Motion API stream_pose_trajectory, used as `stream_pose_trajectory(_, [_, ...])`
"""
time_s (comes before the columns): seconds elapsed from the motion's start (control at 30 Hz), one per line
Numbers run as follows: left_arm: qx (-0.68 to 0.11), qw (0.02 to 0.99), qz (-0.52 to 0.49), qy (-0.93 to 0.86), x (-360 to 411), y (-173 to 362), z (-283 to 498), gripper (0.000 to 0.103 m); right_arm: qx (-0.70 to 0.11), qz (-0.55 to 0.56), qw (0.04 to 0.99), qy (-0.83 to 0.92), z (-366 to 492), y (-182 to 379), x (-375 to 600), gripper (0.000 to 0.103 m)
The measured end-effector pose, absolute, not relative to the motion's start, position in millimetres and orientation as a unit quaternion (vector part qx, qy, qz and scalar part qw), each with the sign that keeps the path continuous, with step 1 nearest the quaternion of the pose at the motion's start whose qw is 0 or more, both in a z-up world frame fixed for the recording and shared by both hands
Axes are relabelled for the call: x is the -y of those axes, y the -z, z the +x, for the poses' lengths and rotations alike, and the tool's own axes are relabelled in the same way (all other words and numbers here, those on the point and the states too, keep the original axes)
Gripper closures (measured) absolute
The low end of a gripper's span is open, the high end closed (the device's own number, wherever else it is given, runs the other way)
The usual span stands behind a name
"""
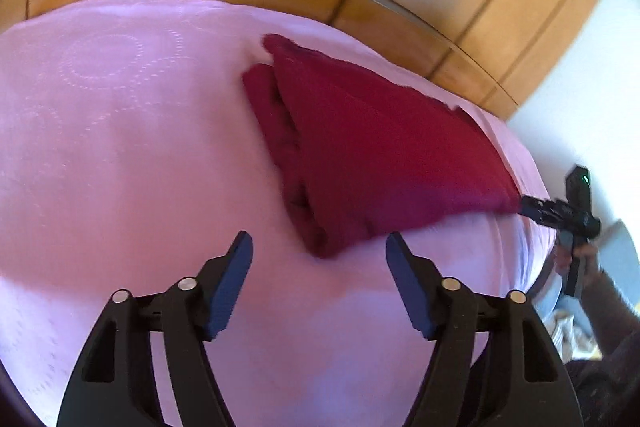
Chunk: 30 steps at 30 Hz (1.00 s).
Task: Fold small clothes
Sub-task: 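Release the hem with both grippers, then regrasp the folded edge with both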
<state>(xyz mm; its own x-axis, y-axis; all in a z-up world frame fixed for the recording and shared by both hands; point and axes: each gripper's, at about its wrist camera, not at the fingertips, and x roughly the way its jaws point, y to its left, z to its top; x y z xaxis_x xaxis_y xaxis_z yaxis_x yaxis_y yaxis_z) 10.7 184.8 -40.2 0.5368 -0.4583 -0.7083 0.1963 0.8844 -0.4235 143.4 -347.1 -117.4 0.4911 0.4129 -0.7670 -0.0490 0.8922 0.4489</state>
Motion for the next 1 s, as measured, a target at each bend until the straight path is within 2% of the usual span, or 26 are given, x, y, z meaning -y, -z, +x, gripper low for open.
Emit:
stream_pose_trajectory(0.07, [-0.434, 0.867, -0.142, 0.198, -174.6, 41.0, 11.3, 0.035, -0.492, 0.177, 0.844, -0.123, 146.0, 124.6, 342.0, 0.041])
stream_pose_trajectory(0.1, [-0.426, 0.87, -0.136, 0.207, -169.3, 41.0, 12.3, 0.035, -0.492, 0.174, 0.845, -0.119, 147.0, 126.6, 341.3, 0.051])
stream_pose_trajectory(0.13, [-0.424, 0.871, -0.131, 0.211, -164.7, 42.0, 15.8, 0.04, -0.492, 0.171, 0.846, -0.117, 149.3, 126.5, 339.4, 0.063])
stream_pose_trajectory(0.17, [-0.422, 0.871, -0.123, 0.22, -160.0, 44.1, 19.9, 0.05, -0.493, 0.167, 0.846, -0.115, 151.0, 125.1, 337.1, 0.067])
stream_pose_trajectory(0.2, [-0.425, 0.868, -0.116, 0.23, -156.7, 45.9, 23.1, 0.073, -0.494, 0.165, 0.846, -0.114, 152.1, 125.1, 336.8, 0.077])
stream_pose_trajectory(0.23, [-0.428, 0.867, -0.107, 0.231, -154.5, 45.4, 23.8, 0.089, -0.495, 0.163, 0.846, -0.115, 153.4, 120.9, 335.6, 0.084])
stream_pose_trajectory(0.27, [-0.43, 0.868, -0.093, 0.229, -153.0, 45.6, 25.5, 0.095, -0.492, 0.156, 0.849, -0.114, 153.3, 116.3, 336.7, 0.086])
stream_pose_trajectory(0.4, [-0.424, 0.87, -0.064, 0.243, -164.7, 27.5, 17.9, 0.097, -0.464, 0.129, 0.868, -0.122, 143.8, 83.1, 340.7, 0.089])
stream_pose_trajectory(0.5, [-0.433, 0.868, -0.047, 0.239, -171.4, 29.5, 10.2, 0.099, -0.476, 0.115, 0.865, -0.111, 144.4, 89.1, 344.2, 0.09])
stream_pose_trajectory(0.6, [-0.462, 0.859, -0.042, 0.217, -169.1, 52.2, 11.5, 0.099, -0.504, 0.107, 0.852, -0.092, 153.2, 118.1, 339.9, 0.09])
stream_pose_trajectory(0.7, [-0.454, 0.861, -0.101, 0.207, -179.4, 46.8, 11.4, 0.097, -0.504, 0.109, 0.852, -0.086, 154.5, 122.8, 338.3, 0.088])
stream_pose_trajectory(0.77, [-0.437, 0.866, -0.134, 0.201, -190.7, 35.8, 10.0, 0.096, -0.501, 0.104, 0.855, -0.083, 152.7, 113.8, 340.6, 0.078])
stream_pose_trajectory(0.8, [-0.428, 0.866, -0.158, 0.203, -197.7, 30.5, 9.9, 0.086, -0.496, 0.098, 0.859, -0.078, 150.6, 108.9, 342.0, 0.06])
stream_pose_trajectory(0.83, [-0.415, 0.869, -0.188, 0.194, -207.6, 23.7, 11.6, 0.063, -0.491, 0.095, 0.863, -0.076, 148.8, 102.6, 343.9, 0.057])
stream_pose_trajectory(0.9, [-0.399, 0.875, -0.214, 0.172, -217.0, 15.1, 18.7, 0.045, -0.474, 0.1, 0.871, -0.079, 149.5, 86.8, 348.9, 0.056])
stream_pose_trajectory(1.0, [-0.387, 0.877, -0.237, 0.155, -219.7, 5.7, 44.2, 0.045, -0.455, 0.105, 0.88, -0.085, 161.4, 72.3, 342.5, 0.049])
